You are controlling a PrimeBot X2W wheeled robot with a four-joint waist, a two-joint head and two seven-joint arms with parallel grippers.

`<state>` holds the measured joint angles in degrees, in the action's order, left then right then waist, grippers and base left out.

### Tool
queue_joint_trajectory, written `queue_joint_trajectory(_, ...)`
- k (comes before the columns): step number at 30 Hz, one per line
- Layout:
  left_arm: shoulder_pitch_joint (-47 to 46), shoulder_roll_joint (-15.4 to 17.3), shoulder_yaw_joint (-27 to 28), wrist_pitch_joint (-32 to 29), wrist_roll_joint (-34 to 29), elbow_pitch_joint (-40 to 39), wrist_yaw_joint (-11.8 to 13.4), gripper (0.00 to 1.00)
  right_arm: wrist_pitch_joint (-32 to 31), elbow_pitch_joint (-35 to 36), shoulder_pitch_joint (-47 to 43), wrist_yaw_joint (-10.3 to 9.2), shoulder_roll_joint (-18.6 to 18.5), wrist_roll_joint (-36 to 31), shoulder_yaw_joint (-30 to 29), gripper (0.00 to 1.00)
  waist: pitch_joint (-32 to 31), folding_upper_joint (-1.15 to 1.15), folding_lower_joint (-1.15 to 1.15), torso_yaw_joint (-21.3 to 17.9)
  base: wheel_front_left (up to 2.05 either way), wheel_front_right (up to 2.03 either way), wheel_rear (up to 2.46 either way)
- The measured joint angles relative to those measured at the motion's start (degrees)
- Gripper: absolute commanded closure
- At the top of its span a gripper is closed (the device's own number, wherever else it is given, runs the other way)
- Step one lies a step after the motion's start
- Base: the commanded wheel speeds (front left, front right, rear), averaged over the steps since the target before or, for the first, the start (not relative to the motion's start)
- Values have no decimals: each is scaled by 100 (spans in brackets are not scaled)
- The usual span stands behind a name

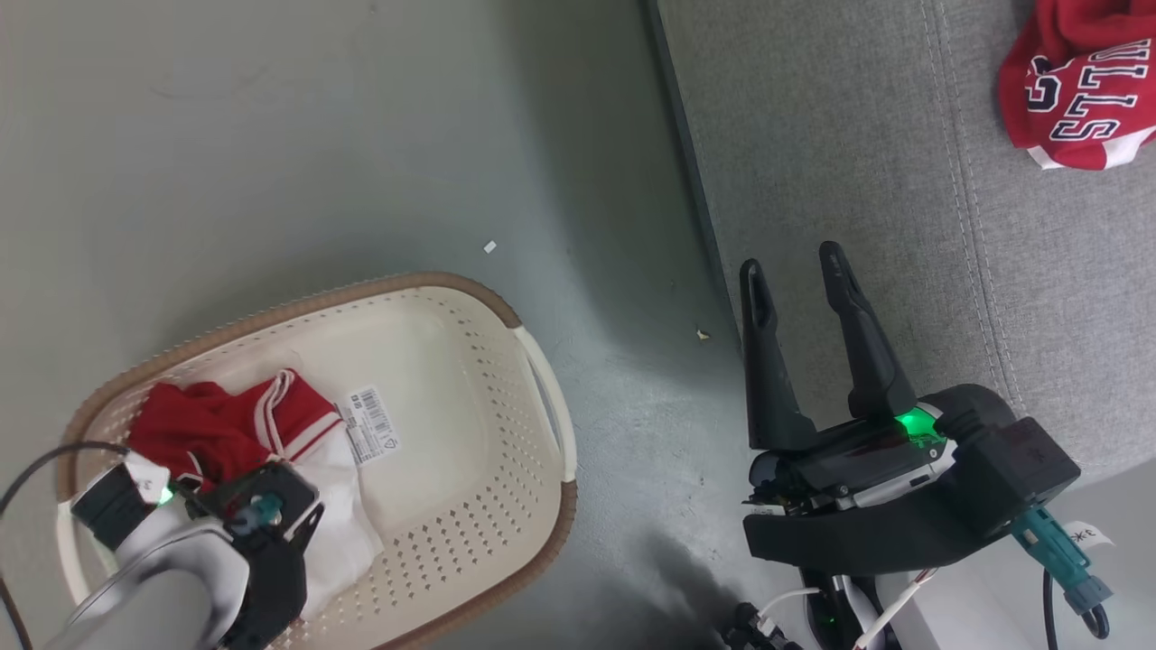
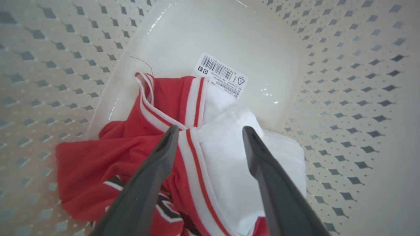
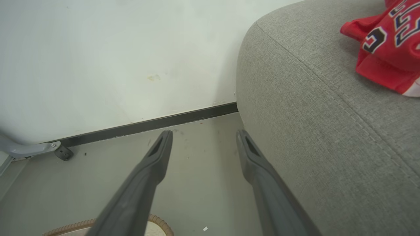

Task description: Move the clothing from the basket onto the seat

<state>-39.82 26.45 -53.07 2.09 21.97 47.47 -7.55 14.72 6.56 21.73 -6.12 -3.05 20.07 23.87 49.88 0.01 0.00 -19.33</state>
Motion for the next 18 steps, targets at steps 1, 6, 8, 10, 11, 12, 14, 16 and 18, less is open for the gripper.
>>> queue_joint_trajectory(1, -7, 40, -108, -9, -140, 47, 0, 0, 0, 8, 0, 0, 0, 0, 26, 0, 30, 0, 0, -16, 0, 0, 0)
queue_joint_trajectory(6, -44, 64, -332, -99, -438, 314, 0, 0, 0, 23, 1, -43, 2, 0, 121, 0, 143, 0, 0, -97, 0, 0, 0)
queue_joint_trajectory(8, -128, 63, -364, -108, -485, 405, 0, 0, 0, 49, 2, -44, 3, 0, 157, 0, 183, 0, 0, -123, 0, 0, 0)
queue_joint_trajectory(10, -218, 60, -416, -178, -560, 495, 0, 0, 0, 64, 2, -49, 3, 0, 205, 0, 227, 0, 0, -147, 0, 0, 0)
queue_joint_trajectory(11, -253, 60, -435, -203, -588, 552, 7, 0, 0, 69, 2, -51, 3, 0, 230, 0, 250, 0, 0, -159, 0, 0, 0)
queue_joint_trajectory(12, -286, 62, -466, -245, -609, 608, 5, 0, 0, 76, 2, -51, 4, 0, 256, 0, 274, 0, 0, -170, 0, 0, 0)
queue_joint_trajectory(14, -353, 62, -525, -360, -695, 735, 7, 0, 0, 85, 1, -52, 5, 3, 309, 0, 323, 0, 0, -194, 0, 0, 0)
queue_joint_trajectory(16, -397, 65, -627, -459, -855, 843, 53, 0, 0, 90, 2, -79, 5, 11, 345, 0, 368, 0, 0, -221, 0, 0, 0)
queue_joint_trajectory(18, -446, 43, -698, -535, -935, 964, 102, 0, 0, 77, 1, -93, 9, 11, 348, 0, 401, 0, 0, -250, 0, 0, 0)
